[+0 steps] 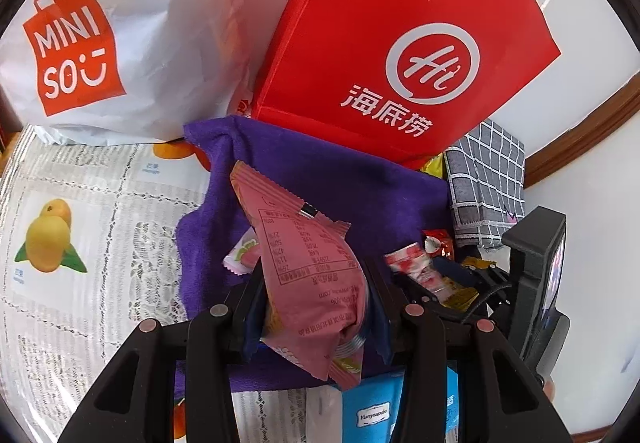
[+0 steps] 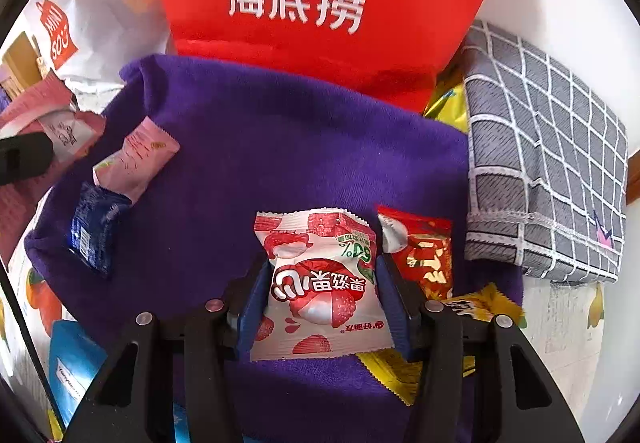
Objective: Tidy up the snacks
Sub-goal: 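Lower the pink bag with the left tool while the right tool lowers the strawberry packet over the towel, then open both tools to release the strawberry packet and pink bag onto the towel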
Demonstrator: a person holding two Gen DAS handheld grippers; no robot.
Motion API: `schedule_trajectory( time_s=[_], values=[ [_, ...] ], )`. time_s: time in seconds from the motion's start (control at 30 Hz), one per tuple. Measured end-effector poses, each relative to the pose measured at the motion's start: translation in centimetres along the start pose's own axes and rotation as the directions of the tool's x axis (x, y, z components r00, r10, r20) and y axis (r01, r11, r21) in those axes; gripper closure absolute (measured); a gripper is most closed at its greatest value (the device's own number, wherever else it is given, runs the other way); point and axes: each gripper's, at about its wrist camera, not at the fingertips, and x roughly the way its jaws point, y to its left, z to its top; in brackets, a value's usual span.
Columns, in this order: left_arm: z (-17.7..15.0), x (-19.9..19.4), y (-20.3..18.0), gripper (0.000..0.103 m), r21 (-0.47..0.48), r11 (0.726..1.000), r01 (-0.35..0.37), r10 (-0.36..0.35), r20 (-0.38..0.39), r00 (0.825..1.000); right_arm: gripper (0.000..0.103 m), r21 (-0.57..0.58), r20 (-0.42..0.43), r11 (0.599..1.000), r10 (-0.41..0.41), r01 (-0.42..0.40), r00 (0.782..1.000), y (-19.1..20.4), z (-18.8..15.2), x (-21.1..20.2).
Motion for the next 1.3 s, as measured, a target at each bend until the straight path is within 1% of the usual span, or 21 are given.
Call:
schedule_trajectory(
  time_s=[0.07, 0.13, 0.27, 0.37, 0.47, 0.6, 0.67, 0.77, 0.93, 1.0, 1.07, 1.1, 1.17, 1.3],
  values=[
    [-0.1, 0.2, 0.0, 0.062, 0.001, 1.0, 0.001, -0.001, -0.006, 1.0, 0.047, -0.004, 0.002, 1.0, 0.006, -0.006, 1.0, 0.1, 0.2, 0.0],
    [-0.2, 0.5, -0.1, 0.062, 0.001, 1.0, 0.001, -0.001, -0.011, 1.0, 0.038, 0.002, 0.012, 1.0, 0.012, -0.012, 1.0, -0.1, 0.3, -0.3],
    [-0.3, 1.0, -0.3, 0.062, 0.001, 1.0, -0.004, 0.004, -0.02, 1.0, 0.037, 0.034, 0.059, 0.997, 0.066, -0.068, 0.996, -0.8, 0.4, -2.7],
    [-0.5, 1.5, -0.5, 0.062, 0.004, 1.0, -0.004, 0.004, -0.022, 1.0, 0.036, 0.041, 0.123, 0.994, 0.093, -0.099, 0.988, -1.3, 0.3, -5.3],
    [-0.8, 2.4, -1.0, 0.062, 0.015, 1.0, -0.012, 0.012, -0.034, 0.999, 0.035, 0.034, 0.191, 0.995, 0.082, -0.09, 0.978, -1.6, 0.1, -7.8],
    [-1.1, 3.4, -1.9, 0.062, 0.034, 0.999, -0.01, 0.012, -0.039, 0.999, 0.035, 0.034, 0.247, 0.995, 0.081, -0.092, 0.966, -2.0, 0.0, -9.8],
    [-1.2, 3.8, -2.1, 0.062, 0.035, 0.999, -0.001, 0.003, -0.046, 0.999, 0.035, 0.042, 0.264, 0.996, 0.067, -0.081, 0.962, -2.1, -0.2, -10.4],
    [-1.3, 4.3, -2.2, 0.062, 0.031, 0.999, 0.007, -0.005, -0.06, 0.998, 0.035, 0.054, 0.267, 0.997, 0.046, -0.063, 0.963, -2.3, -0.3, -10.5],
    [-1.5, 4.5, -2.4, 0.061, 0.046, 0.999, -0.024, 0.026, -0.057, 0.998, 0.035, 0.061, 0.275, 0.996, 0.039, -0.058, 0.961, -2.5, -0.4, -10.5],
    [-1.4, 4.3, -2.5, 0.057, 0.054, 0.998, -0.045, 0.048, -0.048, 0.998, 0.035, 0.066, 0.287, 0.996, 0.03, -0.051, 0.957, -2.6, -0.5, -10.8],
    [-1.4, 3.9, -2.7, 0.04, 0.068, 0.996, -0.066, 0.068, -0.027, 0.997, 0.035, 0.077, 0.308, 0.995, 0.031, -0.057, 0.951, -2.7, -0.6, -11.2],
    [-1.3, 3.6, -2.8, 0.038, 0.077, 0.994, -0.083, 0.084, -0.011, 0.996, 0.035, 0.083, 0.316, 0.995, 0.032, -0.062, 0.948, -2.8, -0.6, -11.3],
    [-1.3, 3.1, -3.2, 0.037, 0.092, 0.991, -0.099, 0.099, 0.006, 0.995, 0.035, 0.099, 0.326, 0.993, 0.03, -0.066, 0.945, -2.9, -0.7, -11.7],
    [-1.1, 1.4, -4.0, 0.037, 0.125, 0.984, -0.126, 0.121, 0.047, 0.992, 0.035, 0.094, 0.325, 0.992, 0.055, -0.089, 0.944, -2.7, -0.6, -12.3]
  ],
)
